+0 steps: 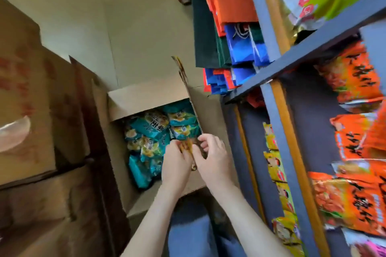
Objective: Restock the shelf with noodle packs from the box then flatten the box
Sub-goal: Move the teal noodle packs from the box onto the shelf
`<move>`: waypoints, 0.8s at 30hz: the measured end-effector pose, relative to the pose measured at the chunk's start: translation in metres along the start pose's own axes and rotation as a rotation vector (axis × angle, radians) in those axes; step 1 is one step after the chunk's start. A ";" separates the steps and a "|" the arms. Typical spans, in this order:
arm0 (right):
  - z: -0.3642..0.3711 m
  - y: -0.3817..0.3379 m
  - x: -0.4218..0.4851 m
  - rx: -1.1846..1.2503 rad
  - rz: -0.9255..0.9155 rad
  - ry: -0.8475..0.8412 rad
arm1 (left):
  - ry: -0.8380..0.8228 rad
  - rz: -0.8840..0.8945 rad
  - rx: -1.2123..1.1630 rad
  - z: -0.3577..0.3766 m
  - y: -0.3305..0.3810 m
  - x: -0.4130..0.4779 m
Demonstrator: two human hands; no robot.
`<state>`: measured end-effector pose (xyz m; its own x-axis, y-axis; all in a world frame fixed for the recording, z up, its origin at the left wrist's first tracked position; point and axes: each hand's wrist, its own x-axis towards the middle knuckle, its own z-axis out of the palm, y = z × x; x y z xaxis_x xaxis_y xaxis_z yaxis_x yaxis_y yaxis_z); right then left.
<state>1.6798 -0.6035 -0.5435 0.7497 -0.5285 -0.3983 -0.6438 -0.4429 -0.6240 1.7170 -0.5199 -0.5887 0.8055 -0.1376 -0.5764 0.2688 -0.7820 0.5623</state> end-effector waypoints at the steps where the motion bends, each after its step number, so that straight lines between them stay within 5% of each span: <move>1: 0.026 0.016 0.007 -0.008 0.081 -0.076 | -0.011 -0.062 0.063 0.005 -0.022 0.016; 4: 0.088 0.056 0.023 0.019 0.309 -0.255 | -0.065 -0.344 0.046 0.028 -0.094 0.069; 10: 0.143 0.106 0.042 0.075 0.423 -0.444 | -0.060 -0.951 -0.804 0.078 -0.189 0.154; 14: 0.143 0.127 0.053 0.097 0.463 -0.451 | -0.007 -0.997 -0.997 0.108 -0.212 0.190; 19: 0.134 0.129 0.065 0.151 0.516 -0.476 | 0.189 -1.110 -0.966 0.120 -0.232 0.201; 24: 0.120 0.109 0.061 0.239 0.551 -0.462 | 0.170 -1.112 -1.120 0.105 -0.199 0.176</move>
<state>1.6743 -0.5969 -0.7166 0.3508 -0.2471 -0.9033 -0.9327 -0.0058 -0.3606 1.7494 -0.4529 -0.8641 -0.0233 0.3000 -0.9536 0.9140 0.3929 0.1013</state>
